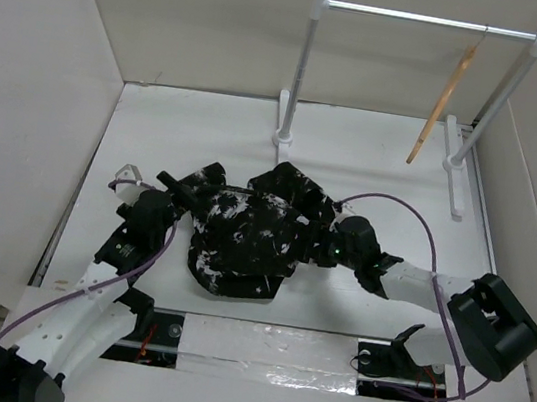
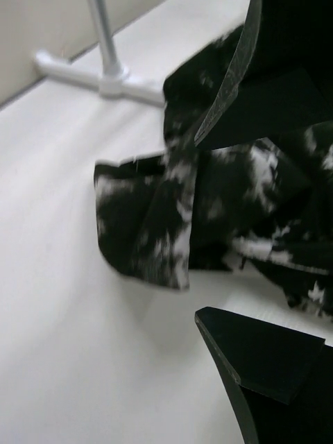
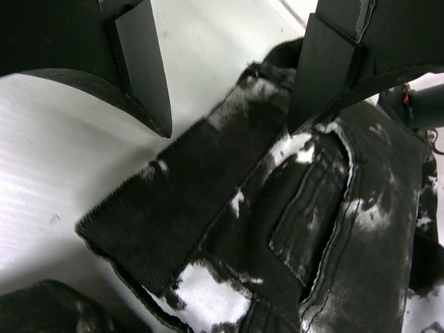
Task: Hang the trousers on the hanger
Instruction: Flatten out the trousers at the center of the board.
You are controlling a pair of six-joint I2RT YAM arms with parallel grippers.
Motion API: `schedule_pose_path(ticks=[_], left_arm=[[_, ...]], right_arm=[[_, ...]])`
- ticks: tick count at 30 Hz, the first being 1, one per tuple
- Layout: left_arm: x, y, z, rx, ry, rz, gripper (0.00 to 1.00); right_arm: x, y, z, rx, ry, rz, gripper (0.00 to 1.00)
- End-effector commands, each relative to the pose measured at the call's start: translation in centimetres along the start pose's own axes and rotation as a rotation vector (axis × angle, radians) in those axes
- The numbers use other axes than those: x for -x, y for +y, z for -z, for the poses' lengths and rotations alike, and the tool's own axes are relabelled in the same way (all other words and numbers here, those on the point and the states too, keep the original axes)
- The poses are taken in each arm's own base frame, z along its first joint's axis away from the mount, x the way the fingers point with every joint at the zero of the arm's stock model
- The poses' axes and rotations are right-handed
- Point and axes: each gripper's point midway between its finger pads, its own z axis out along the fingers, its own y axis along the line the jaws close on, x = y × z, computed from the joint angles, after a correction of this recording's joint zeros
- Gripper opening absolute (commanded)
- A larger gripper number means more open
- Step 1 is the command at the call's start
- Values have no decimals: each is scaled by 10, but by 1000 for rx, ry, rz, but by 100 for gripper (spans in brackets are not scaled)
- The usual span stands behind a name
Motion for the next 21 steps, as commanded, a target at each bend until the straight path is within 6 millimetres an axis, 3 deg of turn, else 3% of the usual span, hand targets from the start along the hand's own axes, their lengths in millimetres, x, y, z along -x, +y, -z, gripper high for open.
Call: schedule_pose_path(ticks=[1, 3, 5, 6, 7, 10, 12, 13, 14, 16, 17, 18, 19, 20, 21], left_arm=[[-7, 24, -11, 63, 7, 44, 99], [-6, 15, -18, 17, -9, 62, 99], [-11, 21, -30, 43, 1, 53, 99], [-9, 11, -35, 8, -3, 61, 99], [-17, 13, -42, 17, 18, 46, 99], [-22, -1, -59, -15, 26, 50, 99], [-15, -15, -67, -75, 10, 63, 95], [-18, -13, -73, -74, 17, 66, 88], [-15, -16, -76, -84, 12, 79, 57], [2, -27, -79, -98, -15, 101, 25], [10, -32, -77, -96, -29, 101, 0], [17, -29, -74, -62, -39, 91, 0], [40, -47, -63, -109, -89, 108, 0], [53, -53, -55, -125, -122, 101, 0], [64, -53, -48, -113, -148, 98, 0]], right_arm=[[21, 22, -9, 94, -93, -15, 73], [20, 19, -14, 85, -92, -25, 73], [18, 16, -17, 85, -96, -33, 72], [19, 16, -17, 85, -104, -40, 72], [18, 14, -18, 82, -109, -43, 71], [19, 11, -18, 75, -128, -53, 56], [24, 12, -16, 84, -160, -45, 37], [27, 13, -16, 85, -169, -40, 31], [32, 16, -13, 88, -186, -32, 15], [39, 27, -7, 106, -220, -6, 5], [39, 31, -4, 102, -222, 10, 1], [59, 53, 9, 133, -279, 40, 0], [58, 69, 14, 144, -275, 109, 0], [48, 67, 18, 83, -226, 145, 0], [64, 79, 34, 58, -291, 204, 0]])
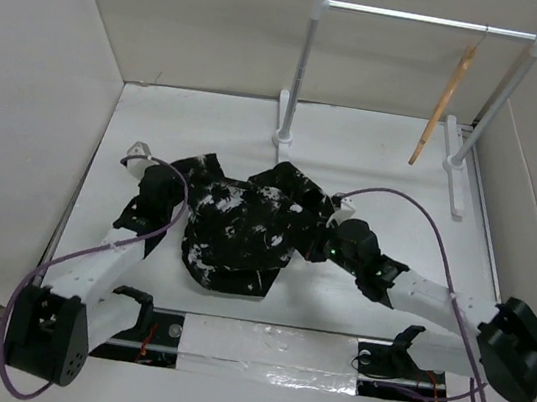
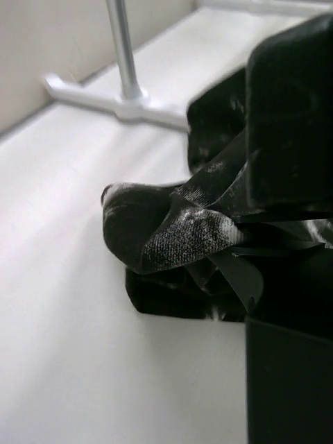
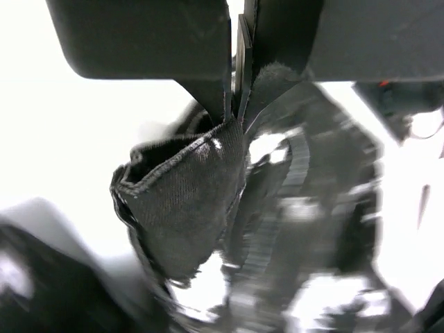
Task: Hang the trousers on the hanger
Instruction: Flatten out the trousers at the center of the board.
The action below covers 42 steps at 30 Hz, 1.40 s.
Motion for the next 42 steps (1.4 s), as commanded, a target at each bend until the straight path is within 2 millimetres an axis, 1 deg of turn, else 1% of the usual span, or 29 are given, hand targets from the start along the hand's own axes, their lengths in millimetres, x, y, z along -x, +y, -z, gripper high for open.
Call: schedule_pose_path(ticks=[1, 3, 4, 5, 6, 7, 8, 9, 10, 11, 12, 13, 14, 15, 16, 18, 21, 23, 25, 26, 28, 29, 31, 34, 36, 37, 38, 40, 42], left_arm=[[97, -61, 45, -140, -254, 60, 0], [124, -75, 70, -178, -319, 74, 0], [154, -95, 100, -249, -391, 103, 0], [168, -103, 115, -276, -425, 112, 0], [182, -111, 131, -298, -457, 97, 0], [213, -133, 165, -371, -521, 118, 0], [228, -144, 182, -405, -549, 117, 0], [239, -156, 197, -435, -556, 110, 0], [269, -179, 230, -497, -614, 116, 0], [282, -191, 245, -529, -634, 108, 0], [292, -207, 261, -582, -642, 89, 0], [299, -222, 259, -592, -634, 70, 0], [327, -242, 300, -672, -691, 78, 0], [326, -258, 310, -728, -658, 34, 0], [340, -282, 321, -776, -657, 17, 0], [324, -311, 311, -853, -539, -63, 0], [290, -338, 257, -900, -378, -113, 21], [241, -342, 198, -849, -245, -138, 37], [198, -344, 141, -805, -141, -184, 49], [165, -338, 114, -784, -50, -207, 61], [110, -335, 84, -792, 102, -276, 68], [74, -327, 78, -771, 165, -311, 73], [52, -295, 58, -673, 150, -329, 76], [51, -264, 65, -620, 117, -305, 77], [28, -222, 58, -540, 151, -320, 76], [33, -212, 69, -538, 132, -312, 75], [13, -184, 64, -484, 172, -320, 71], [3, -156, 74, -452, 198, -316, 66], [-34, -105, 71, -356, 293, -312, 54]], right_arm=[[43, 69, 24, 17, -94, 187, 0], [67, 103, 49, 39, -160, 299, 0], [88, 134, 70, 70, -189, 325, 0], [87, 163, 85, 124, -190, 361, 0], [97, 184, 98, 148, -213, 389, 0], [108, 200, 108, 145, -237, 438, 0], [131, 249, 142, 240, -275, 453, 0], [144, 270, 156, 271, -301, 503, 0], [157, 292, 171, 306, -321, 512, 0], [152, 304, 164, 283, -275, 565, 0], [193, 347, 211, 379, -376, 520, 0], [210, 358, 222, 378, -415, 529, 0], [212, 364, 217, 355, -399, 545, 0], [243, 373, 247, 379, -475, 495, 0], [257, 362, 251, 306, -515, 473, 0], [266, 329, 256, 202, -557, 439, 0], [279, 269, 254, 90, -610, 328, 0], [265, 211, 249, -5, -601, 268, 0], [254, 177, 259, -33, -616, 214, 0], [239, 144, 238, -126, -581, 225, 0], [229, 119, 234, -183, -566, 211, 0], [222, 106, 233, -206, -547, 217, 0], [223, 94, 233, -229, -554, 225, 0], [228, 80, 226, -283, -550, 240, 0], [227, 72, 214, -305, -527, 253, 0], [228, 67, 211, -318, -525, 258, 0], [231, 66, 209, -319, -535, 257, 0], [230, 55, 205, -342, -532, 255, 0], [235, 52, 206, -346, -551, 253, 0]])
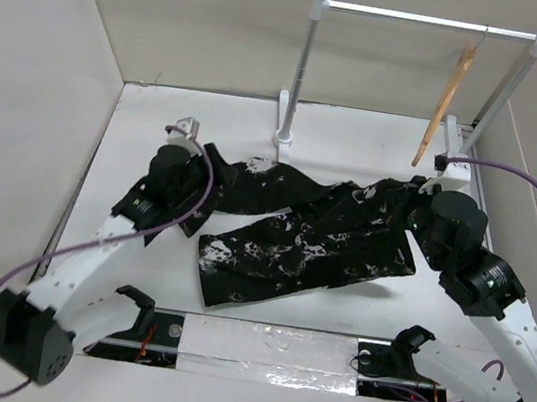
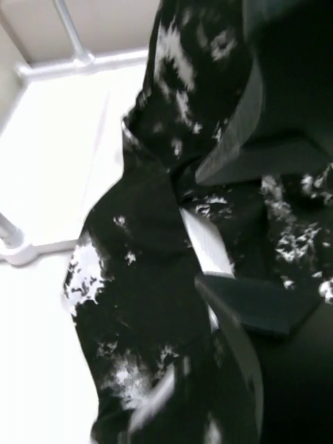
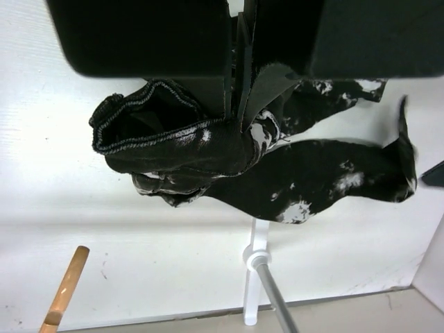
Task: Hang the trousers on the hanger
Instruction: Flatten out the trousers at the center of the board.
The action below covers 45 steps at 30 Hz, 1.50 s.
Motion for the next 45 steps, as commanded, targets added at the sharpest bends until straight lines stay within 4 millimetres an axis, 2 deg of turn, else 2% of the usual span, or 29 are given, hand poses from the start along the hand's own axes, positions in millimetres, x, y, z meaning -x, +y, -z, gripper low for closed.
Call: schedule_pose_path(ticks=[1, 2, 4, 5, 7, 8, 11, 13, 14, 15, 17, 22, 25, 26, 30, 31, 32, 34, 36, 37, 38, 39, 40, 41, 42, 43, 44, 45], left_arm=[[-27, 24, 19, 31, -4, 45, 49], [-53, 44, 20, 71, 47, 51, 32], [-83, 66, 31, 127, 106, 74, 29], [-93, 69, 35, 131, 126, 85, 31], [-106, 69, 41, 129, 144, 134, 43], [-122, 68, 43, 126, 186, 132, 48], [-146, 82, 44, 245, 224, 113, 51], [-171, 89, 51, 327, 286, 35, 53], [-175, 86, 53, 351, 286, 52, 58], [-181, 92, 60, 398, 289, 12, 62], [-183, 96, 62, 421, 274, 21, 69], [-182, 102, 61, 443, 232, 79, 72], [-175, 100, 63, 438, 197, 99, 77], [-178, 102, 63, 433, 206, 96, 80], [-204, 97, 62, 385, 308, 124, 80], [-211, 98, 61, 379, 322, 120, 77], [-209, 99, 60, 392, 308, 125, 67], [-200, 85, 51, 334, 268, 129, 55], [-189, 70, 44, 288, 235, 136, 33], [-185, 69, 42, 291, 222, 130, 21], [-165, 54, 40, 276, 174, 138, 0], [-143, 61, 42, 336, 102, 111, 0], [-118, 53, 48, 328, 36, 103, 0], [-69, 26, 58, 290, -78, 127, 0], [-35, 29, 74, 335, -171, 56, 0], [-3, 19, 91, 306, -246, 54, 0], [50, -3, 119, 261, -355, 95, 0], [74, -3, 139, 279, -403, 83, 0]], right_arm=[[33, 7, -1, 54, -125, -38, 0], [36, -2, -3, 27, -136, -41, 0], [42, -13, -6, -3, -147, -37, 0], [43, -16, -6, -8, -148, -33, 0], [48, -19, -6, -1, -157, -36, 0], [51, -21, -5, -5, -167, -42, 0], [66, -30, 1, -24, -211, -66, 0], [72, -37, 2, -34, -227, -76, 0], [73, -39, 1, -41, -229, -81, 0], [74, -41, 0, -42, -231, -85, 0], [74, -44, -3, -32, -233, -95, 0], [67, -48, -7, -25, -218, -96, 0], [71, -49, -1, -32, -231, -95, 0], [74, -49, 3, -34, -236, -95, 0], [74, -46, 3, -23, -233, -100, 0], [73, -45, 2, -16, -230, -104, 0], [74, -44, 1, -7, -235, -105, 0], [71, -41, -2, 9, -225, -109, 0], [70, -43, -4, 2, -218, -110, 0], [71, -43, -3, -1, -218, -108, 0], [71, -44, -3, -7, -219, -108, 0], [70, -44, -3, -6, -217, -107, 0], [70, -43, -2, 1, -216, -105, 0], [69, -39, -2, 27, -206, -102, 0], [68, -36, -3, 40, -198, -101, 0], [66, -30, -3, 66, -183, -97, 0], [69, -26, 1, 84, -180, -94, 0], [70, -15, 6, 125, -171, -86, 0]])
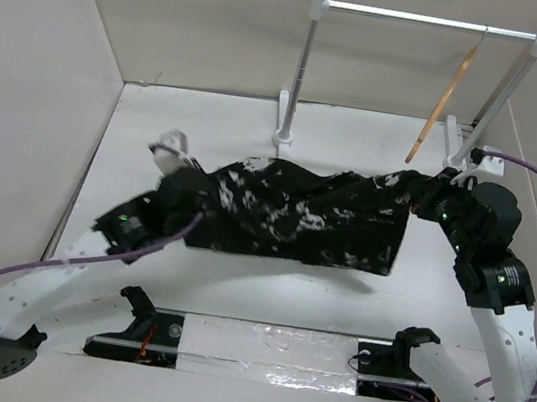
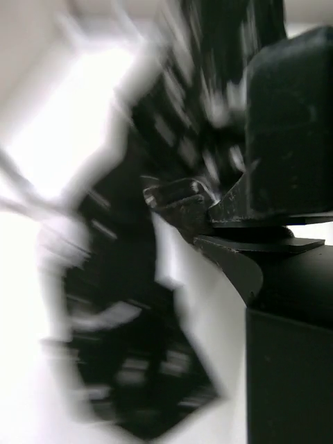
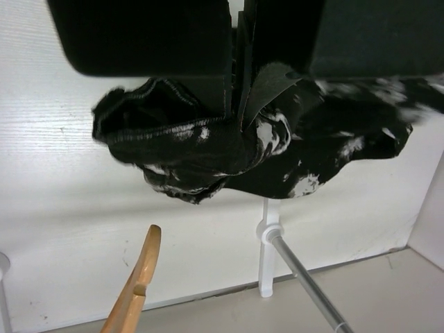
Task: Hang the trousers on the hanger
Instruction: Flatten out the trousers at the center of the board.
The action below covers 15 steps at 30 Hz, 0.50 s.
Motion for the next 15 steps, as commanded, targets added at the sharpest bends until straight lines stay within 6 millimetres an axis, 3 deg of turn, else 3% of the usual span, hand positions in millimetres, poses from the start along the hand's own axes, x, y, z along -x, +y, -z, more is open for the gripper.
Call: schedule_pose_path(ticks=[1, 2, 3, 4, 5, 6, 7, 8, 10, 11, 12, 13, 14, 15], left_arm=[[150, -7, 84, -4, -393, 23, 0], [191, -18, 120, -52, -468, 73, 0], [206, -23, 137, -77, -485, 59, 0], [215, -31, 142, -77, -486, 9, 0], [239, -42, 166, -118, -519, 36, 0], [237, -48, 165, -123, -491, 2, 0], [232, -60, 149, -106, -450, -44, 3], [225, -67, 139, -103, -415, -65, 12], [194, -87, 105, -139, -302, -114, 22], [161, -86, 77, -133, -220, -146, 34], [142, -106, 66, -232, -163, -141, 40], [124, -108, 51, -241, -116, -141, 42], [89, -102, 30, -233, -40, -160, 43], [72, -118, 26, -309, -3, -135, 47]], right_arm=[[48, 40, 19, 156, -133, 3, 0], [52, 41, 28, 156, -150, 1, 0], [61, 42, 36, 152, -176, -2, 0], [64, 40, 41, 137, -190, -13, 0], [66, 33, 46, 100, -208, -18, 0], [60, 26, 44, 73, -195, -18, 0], [55, 18, 41, 37, -186, -21, 0], [46, 10, 37, 1, -166, -21, 0], [21, -12, 23, -79, -114, -26, 0], [14, -25, 19, -134, -110, -31, 0], [8, -37, 16, -184, -109, -38, 0], [-10, -54, 9, -246, -80, -39, 0], [-9, -73, 8, -325, -109, -47, 0], [-13, -85, 5, -366, -110, -55, 0]])
